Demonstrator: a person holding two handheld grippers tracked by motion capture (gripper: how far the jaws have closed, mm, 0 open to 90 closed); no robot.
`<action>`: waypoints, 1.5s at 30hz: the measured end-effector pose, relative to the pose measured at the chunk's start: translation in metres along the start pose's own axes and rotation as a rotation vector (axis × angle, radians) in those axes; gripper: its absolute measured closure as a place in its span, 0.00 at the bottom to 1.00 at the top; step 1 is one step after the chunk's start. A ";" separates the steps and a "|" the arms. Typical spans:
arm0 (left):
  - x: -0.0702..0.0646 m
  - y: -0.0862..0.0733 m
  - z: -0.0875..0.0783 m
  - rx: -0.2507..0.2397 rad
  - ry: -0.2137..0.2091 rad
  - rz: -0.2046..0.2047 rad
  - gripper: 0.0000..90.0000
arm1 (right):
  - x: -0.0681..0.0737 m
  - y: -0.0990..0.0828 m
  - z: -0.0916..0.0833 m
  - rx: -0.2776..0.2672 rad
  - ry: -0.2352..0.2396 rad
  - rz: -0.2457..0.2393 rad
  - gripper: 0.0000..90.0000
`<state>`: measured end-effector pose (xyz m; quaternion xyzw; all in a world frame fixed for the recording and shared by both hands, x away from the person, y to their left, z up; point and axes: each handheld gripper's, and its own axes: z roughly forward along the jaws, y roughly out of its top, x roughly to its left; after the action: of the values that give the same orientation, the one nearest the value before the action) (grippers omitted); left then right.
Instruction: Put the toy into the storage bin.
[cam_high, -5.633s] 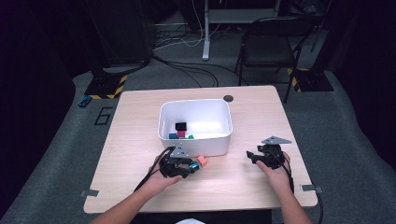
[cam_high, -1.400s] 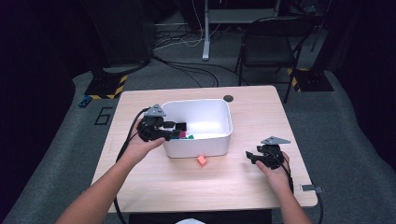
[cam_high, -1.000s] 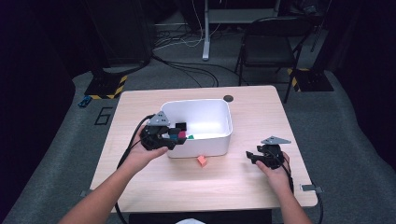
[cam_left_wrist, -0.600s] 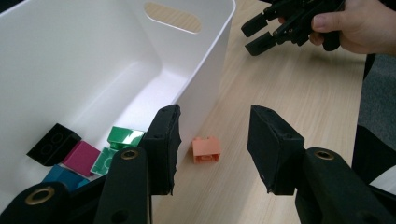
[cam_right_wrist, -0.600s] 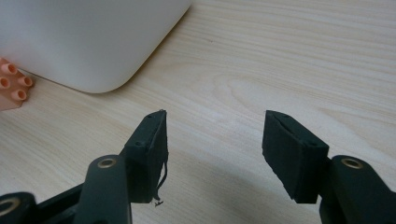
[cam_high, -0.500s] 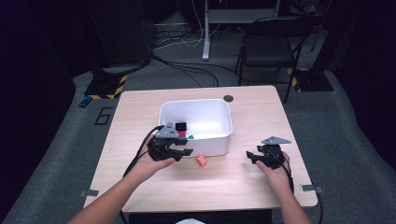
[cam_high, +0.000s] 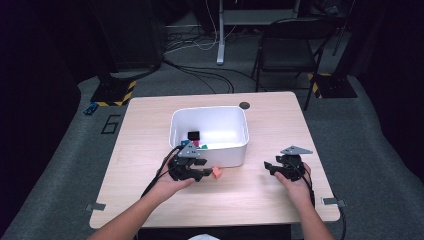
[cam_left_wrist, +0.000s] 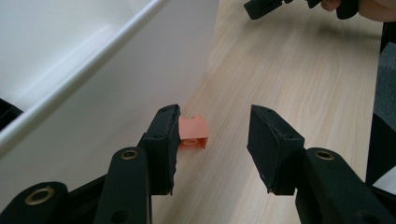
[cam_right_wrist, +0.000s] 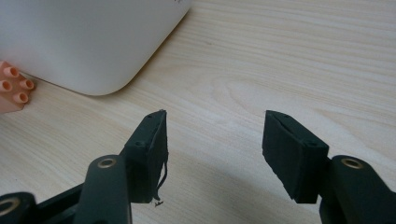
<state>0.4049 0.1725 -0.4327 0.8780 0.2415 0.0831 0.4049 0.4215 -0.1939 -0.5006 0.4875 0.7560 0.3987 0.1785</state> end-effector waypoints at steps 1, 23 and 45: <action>0.000 -0.001 0.002 0.004 0.003 0.000 0.59 | 0.000 0.000 0.000 0.002 -0.001 -0.002 0.45; -0.001 -0.024 0.045 0.044 0.014 -0.009 0.58 | 0.003 0.000 0.001 0.005 0.013 -0.018 0.45; 0.003 -0.027 0.062 0.082 0.054 0.003 0.54 | 0.003 0.000 0.001 0.006 0.014 -0.013 0.45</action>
<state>0.4188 0.1473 -0.4939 0.8917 0.2543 0.0971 0.3617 0.4209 -0.1911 -0.5015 0.4804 0.7616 0.3984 0.1744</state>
